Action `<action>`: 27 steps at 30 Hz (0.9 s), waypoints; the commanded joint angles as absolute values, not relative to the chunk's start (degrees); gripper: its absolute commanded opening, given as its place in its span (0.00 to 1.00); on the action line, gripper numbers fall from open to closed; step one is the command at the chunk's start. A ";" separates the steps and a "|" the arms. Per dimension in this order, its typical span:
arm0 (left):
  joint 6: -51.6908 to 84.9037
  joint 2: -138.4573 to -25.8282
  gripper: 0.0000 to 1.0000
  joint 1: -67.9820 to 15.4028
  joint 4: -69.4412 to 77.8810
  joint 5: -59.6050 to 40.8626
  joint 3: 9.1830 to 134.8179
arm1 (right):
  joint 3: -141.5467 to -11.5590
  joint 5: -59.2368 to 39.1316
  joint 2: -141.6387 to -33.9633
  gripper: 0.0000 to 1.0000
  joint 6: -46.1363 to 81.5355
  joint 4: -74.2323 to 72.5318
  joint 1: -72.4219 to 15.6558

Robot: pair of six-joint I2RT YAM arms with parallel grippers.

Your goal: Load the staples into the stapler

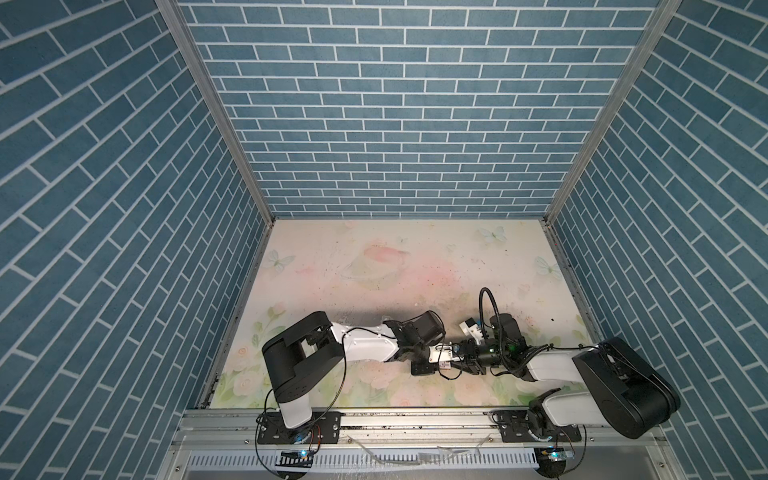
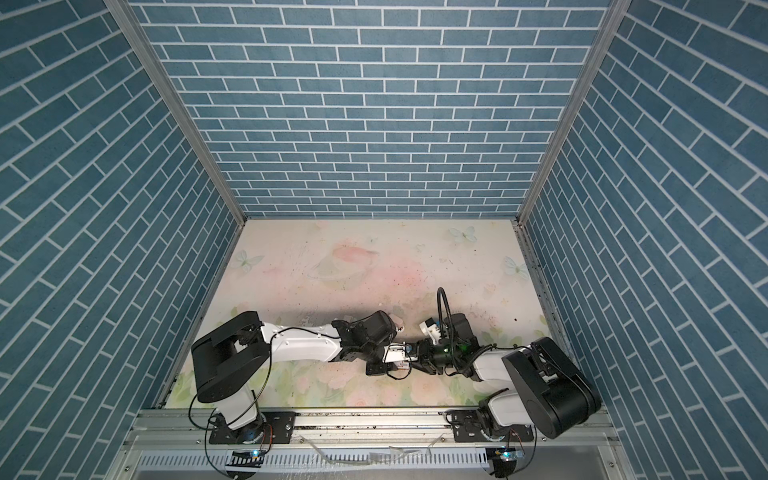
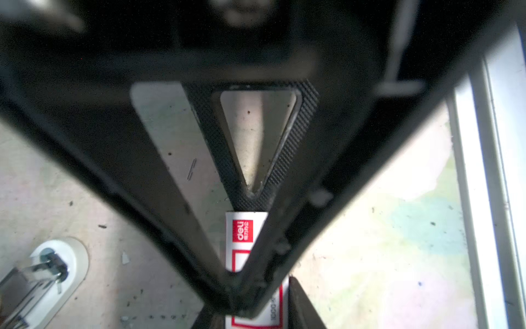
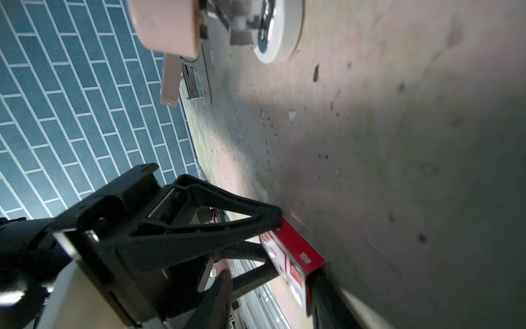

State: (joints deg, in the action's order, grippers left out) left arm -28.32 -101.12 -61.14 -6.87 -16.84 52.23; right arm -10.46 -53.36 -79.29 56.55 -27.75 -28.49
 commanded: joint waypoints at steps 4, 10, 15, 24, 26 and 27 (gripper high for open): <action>-29.27 -103.71 0.36 -60.94 -12.21 -17.01 51.80 | -11.33 -53.93 -81.89 0.46 57.17 -31.35 -29.70; -29.42 -103.64 0.38 -60.98 -12.61 -17.62 51.73 | -11.32 -53.13 -83.49 0.46 57.30 -32.30 -30.06; -29.68 -102.53 0.42 -60.99 -12.32 -17.61 51.07 | -11.01 -52.21 -83.60 0.46 57.08 -31.81 -30.12; -31.62 -96.63 0.51 -58.10 -15.95 -17.07 51.44 | -10.76 -49.58 -82.71 0.47 55.73 -28.61 -30.03; -32.25 -96.41 0.51 -58.07 -16.30 -16.28 51.61 | -10.81 -49.23 -82.55 0.48 55.72 -28.34 -30.01; -32.26 -96.31 0.51 -57.92 -16.18 -16.14 51.67 | -10.83 -49.11 -82.36 0.49 55.72 -28.15 -30.05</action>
State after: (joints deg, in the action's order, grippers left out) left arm -30.92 -97.45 -58.35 -13.34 -16.78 51.72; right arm -10.59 -53.23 -82.43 56.66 -31.97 -29.69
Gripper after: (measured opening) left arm 0.509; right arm 0.484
